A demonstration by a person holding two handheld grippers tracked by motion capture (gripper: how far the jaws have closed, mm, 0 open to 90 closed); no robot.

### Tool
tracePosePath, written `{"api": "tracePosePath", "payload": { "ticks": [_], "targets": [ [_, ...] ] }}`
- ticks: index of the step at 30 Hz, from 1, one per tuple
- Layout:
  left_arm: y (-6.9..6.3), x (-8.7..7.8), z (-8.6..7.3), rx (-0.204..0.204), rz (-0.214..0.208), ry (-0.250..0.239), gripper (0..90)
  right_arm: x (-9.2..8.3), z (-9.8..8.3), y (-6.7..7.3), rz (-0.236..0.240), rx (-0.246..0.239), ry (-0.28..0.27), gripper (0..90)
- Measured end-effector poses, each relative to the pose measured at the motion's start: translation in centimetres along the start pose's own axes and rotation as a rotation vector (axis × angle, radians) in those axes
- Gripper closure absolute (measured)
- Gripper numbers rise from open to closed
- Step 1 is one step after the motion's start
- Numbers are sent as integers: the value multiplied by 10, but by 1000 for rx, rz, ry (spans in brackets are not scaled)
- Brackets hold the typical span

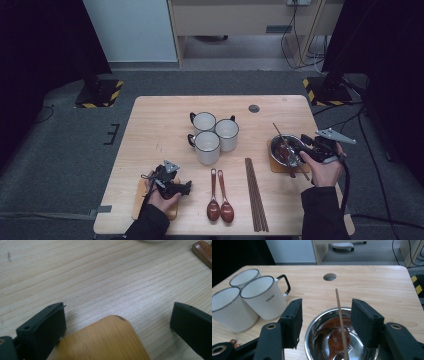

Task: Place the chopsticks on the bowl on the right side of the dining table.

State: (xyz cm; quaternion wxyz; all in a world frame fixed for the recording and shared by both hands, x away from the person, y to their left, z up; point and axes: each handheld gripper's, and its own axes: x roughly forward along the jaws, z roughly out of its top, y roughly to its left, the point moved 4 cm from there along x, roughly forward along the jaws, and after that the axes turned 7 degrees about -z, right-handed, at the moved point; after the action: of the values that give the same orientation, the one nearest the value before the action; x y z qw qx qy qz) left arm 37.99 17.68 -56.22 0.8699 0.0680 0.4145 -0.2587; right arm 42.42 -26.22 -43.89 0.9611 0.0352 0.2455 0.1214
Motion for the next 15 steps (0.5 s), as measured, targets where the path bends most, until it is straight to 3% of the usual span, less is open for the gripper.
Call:
{"api": "tracePosePath", "payload": {
  "ticks": [7, 10, 15],
  "targets": [
    [0, 0, 0, 0, 0, 0, 0, -8, 4, 8, 13, -5, -16, 395],
    [0, 0, 0, 0, 0, 0, 0, -11, 5, 15, 45, -1, -12, 396],
    [0, 0, 0, 0, 0, 1, 0, -19, 7, 25, 51, -35, -23, 395]
  ]
}}
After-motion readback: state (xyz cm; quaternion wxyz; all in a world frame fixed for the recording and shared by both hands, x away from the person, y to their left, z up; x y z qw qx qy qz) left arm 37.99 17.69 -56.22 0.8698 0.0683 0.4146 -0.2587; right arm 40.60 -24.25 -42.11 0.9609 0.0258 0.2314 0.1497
